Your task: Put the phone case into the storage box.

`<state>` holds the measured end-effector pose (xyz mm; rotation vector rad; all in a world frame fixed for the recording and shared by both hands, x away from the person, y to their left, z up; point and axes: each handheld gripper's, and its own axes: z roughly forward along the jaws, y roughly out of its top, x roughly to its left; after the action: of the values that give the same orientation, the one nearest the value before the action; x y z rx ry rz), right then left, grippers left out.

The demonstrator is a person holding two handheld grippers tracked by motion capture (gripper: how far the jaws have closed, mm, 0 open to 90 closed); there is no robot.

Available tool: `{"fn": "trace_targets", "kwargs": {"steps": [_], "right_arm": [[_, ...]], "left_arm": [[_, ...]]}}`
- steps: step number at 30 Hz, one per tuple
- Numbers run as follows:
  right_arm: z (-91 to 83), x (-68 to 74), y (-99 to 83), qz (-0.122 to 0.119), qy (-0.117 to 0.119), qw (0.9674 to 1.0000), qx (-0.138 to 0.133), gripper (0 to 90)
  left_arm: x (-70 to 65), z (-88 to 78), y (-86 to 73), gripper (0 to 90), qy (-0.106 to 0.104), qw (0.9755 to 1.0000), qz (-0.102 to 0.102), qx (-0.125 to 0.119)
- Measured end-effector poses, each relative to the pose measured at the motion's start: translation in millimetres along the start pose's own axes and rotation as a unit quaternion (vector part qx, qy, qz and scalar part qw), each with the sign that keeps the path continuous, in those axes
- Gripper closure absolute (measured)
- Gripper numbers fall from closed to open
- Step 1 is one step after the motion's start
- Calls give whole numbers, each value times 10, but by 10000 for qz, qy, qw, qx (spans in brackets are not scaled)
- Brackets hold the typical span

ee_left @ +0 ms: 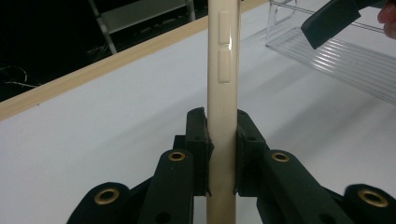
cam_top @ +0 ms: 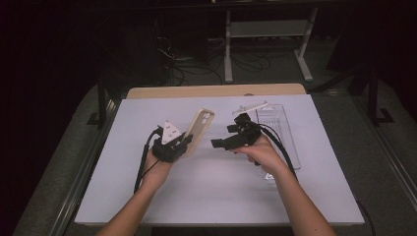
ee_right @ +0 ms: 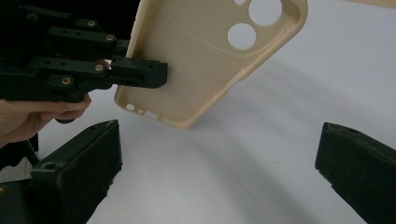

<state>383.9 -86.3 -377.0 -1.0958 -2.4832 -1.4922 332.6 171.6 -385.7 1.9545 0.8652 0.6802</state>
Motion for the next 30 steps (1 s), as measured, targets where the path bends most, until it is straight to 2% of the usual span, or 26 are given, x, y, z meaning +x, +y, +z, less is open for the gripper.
{"fn": "trace_targets", "kwargs": {"steps": [12,17,26,30], "right_arm": [[122,20,-43,157,116,9998,-93,0],[172,22,-63,209,229,9992,-235,0],[205,1,-90,555,338,9961,-596,0],[246,-3,-109,687,437,9945,-652,0]], "left_arm": [[13,-21,2,791,-6,9999,-138,-45],[-6,-22,3,791,-27,9998,-209,-72],[-32,-31,13,791,-18,9995,-294,-132],[-40,-29,17,791,-29,9994,-313,-146]]}}
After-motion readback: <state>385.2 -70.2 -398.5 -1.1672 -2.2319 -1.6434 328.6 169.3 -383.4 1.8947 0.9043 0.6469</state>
